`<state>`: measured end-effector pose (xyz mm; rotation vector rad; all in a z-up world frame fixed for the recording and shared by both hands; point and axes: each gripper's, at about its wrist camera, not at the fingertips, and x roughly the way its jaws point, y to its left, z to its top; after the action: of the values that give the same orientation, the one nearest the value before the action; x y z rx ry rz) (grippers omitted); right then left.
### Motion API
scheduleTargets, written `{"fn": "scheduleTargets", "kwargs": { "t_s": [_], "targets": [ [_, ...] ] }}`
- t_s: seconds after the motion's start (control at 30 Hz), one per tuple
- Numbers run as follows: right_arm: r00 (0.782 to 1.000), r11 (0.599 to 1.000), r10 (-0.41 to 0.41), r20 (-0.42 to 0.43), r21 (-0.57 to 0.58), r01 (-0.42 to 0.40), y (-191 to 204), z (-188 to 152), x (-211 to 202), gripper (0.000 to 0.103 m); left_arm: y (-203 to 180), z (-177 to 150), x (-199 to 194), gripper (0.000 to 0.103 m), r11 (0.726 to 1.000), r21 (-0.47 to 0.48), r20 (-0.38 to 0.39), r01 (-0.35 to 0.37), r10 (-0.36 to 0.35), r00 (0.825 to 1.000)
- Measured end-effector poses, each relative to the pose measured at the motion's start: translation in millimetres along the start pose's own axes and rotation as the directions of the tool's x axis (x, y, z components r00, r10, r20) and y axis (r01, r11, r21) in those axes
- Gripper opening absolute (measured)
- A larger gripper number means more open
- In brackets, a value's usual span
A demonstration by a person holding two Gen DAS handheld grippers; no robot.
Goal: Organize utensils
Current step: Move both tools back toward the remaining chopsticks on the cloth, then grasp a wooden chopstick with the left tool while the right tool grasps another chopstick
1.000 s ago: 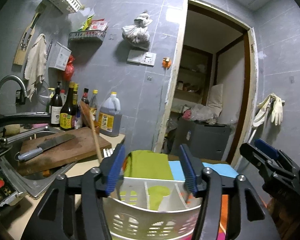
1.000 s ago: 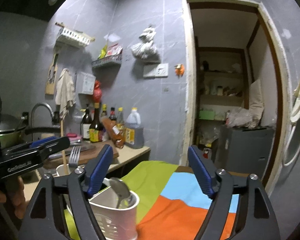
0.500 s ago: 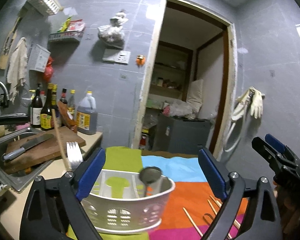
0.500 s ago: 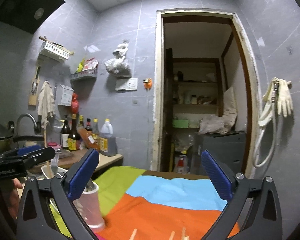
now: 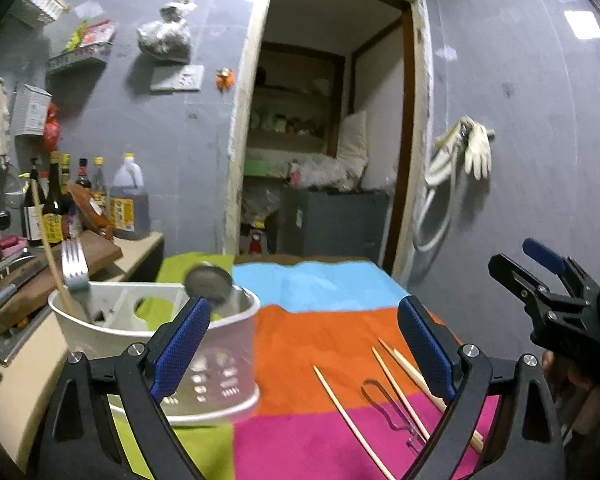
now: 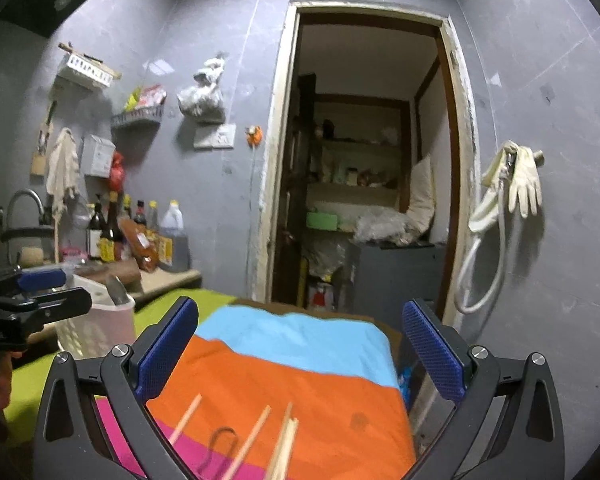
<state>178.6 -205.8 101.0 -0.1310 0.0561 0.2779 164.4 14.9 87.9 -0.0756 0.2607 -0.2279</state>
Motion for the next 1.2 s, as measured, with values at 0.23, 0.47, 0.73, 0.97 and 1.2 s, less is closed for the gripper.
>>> {"fn": "scheduleTargets", "kwargs": {
  "t_s": [0.23, 0.47, 0.73, 0.97, 1.2],
  "targets": [
    [0.995, 1.000, -0.015, -0.099, 0.011, 0.017, -18, -19, 5, 0.103, -16, -17, 21, 0.092, 1.000, 0.024, -0.095, 0.009, -0.007, 0.995],
    [0.977, 1.000, -0.018, -0.212, 0.019, 0.022, -28, -37, 17, 0.103, -23, -35, 39, 0.092, 1.000, 0.031, -0.191, 0.001, 0.005, 0.982],
    [0.919, 0.999, 0.025, -0.394, 0.049, -0.006, -34, -61, 40, 0.077, -22, -48, 63, 0.092, 1.000, 0.006, -0.315, 0.015, -0.012, 0.949],
    [0.854, 0.996, 0.080, -0.514, 0.084, -0.042, -35, -77, 58, 0.049, -19, -55, 82, 0.088, 0.999, -0.003, -0.399, 0.040, -0.037, 0.916],
    [0.794, 0.992, 0.123, -0.596, 0.071, -0.100, -24, -89, 69, 0.034, -17, -61, 104, 0.057, 0.997, -0.021, -0.498, 0.070, -0.071, 0.864]
  ]
}}
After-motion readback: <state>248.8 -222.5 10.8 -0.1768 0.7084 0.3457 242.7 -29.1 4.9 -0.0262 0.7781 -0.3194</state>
